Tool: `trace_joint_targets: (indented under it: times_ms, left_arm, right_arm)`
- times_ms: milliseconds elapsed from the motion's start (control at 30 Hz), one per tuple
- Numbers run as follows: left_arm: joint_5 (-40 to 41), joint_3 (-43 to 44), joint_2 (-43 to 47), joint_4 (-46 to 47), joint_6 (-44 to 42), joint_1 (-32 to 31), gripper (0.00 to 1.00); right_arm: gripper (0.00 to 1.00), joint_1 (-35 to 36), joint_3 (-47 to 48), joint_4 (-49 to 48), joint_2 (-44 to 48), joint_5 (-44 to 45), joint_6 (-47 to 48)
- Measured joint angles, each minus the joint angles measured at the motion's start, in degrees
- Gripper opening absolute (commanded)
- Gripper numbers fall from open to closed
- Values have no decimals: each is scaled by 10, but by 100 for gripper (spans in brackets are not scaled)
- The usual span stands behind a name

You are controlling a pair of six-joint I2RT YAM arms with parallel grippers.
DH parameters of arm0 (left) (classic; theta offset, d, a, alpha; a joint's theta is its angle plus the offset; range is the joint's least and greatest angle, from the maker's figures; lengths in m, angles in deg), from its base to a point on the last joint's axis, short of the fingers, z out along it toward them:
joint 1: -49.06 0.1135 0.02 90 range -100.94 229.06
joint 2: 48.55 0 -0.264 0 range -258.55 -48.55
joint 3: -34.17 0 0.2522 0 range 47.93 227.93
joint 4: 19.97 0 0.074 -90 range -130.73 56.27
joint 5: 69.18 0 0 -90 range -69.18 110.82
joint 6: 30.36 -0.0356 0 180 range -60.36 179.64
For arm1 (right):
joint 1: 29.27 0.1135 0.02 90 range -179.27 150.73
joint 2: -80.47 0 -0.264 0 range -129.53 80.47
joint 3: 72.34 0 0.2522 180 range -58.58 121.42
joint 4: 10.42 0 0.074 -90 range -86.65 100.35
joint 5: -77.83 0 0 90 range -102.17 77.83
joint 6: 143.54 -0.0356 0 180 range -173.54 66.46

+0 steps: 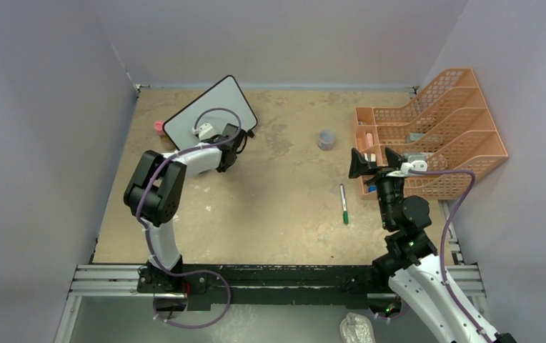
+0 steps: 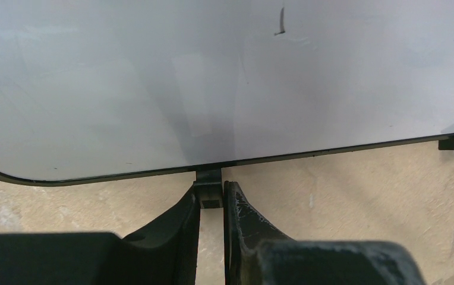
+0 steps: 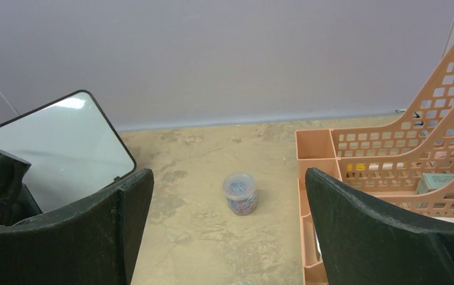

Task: Write a sentence on the whiteboard
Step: Move the whiteboard to the center of the board.

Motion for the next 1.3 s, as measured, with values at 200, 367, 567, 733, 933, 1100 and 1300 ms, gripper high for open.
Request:
trace_joint_targets:
  times_ms: [200, 367, 567, 733, 933, 1100, 1300]
  left_arm:
    - [-31, -56, 42, 28, -36, -1, 0]
    - [-61, -102, 82, 41, -64, -12, 0]
    - [-78, -139, 114, 48, -80, -52, 0]
    - [-94, -167, 143, 44, -83, -90, 0]
    - [-99, -199, 191, 10, -66, -137, 0]
    - [-98, -224, 229, -29, -23, -183, 0]
    - [-96, -234, 235, -56, 36, -233, 0]
  right_arm:
    - [99, 0, 0, 0, 0, 0, 0]
    - [99, 0, 0, 0, 5, 0, 0]
    - [99, 0, 0, 0, 7, 0, 0]
    - [99, 0, 0, 0, 7, 1, 0]
    - [99, 0, 0, 1, 7, 2, 2]
    - [99, 0, 0, 3, 7, 3, 6]
    - [99, 0, 0, 9, 7, 8, 11]
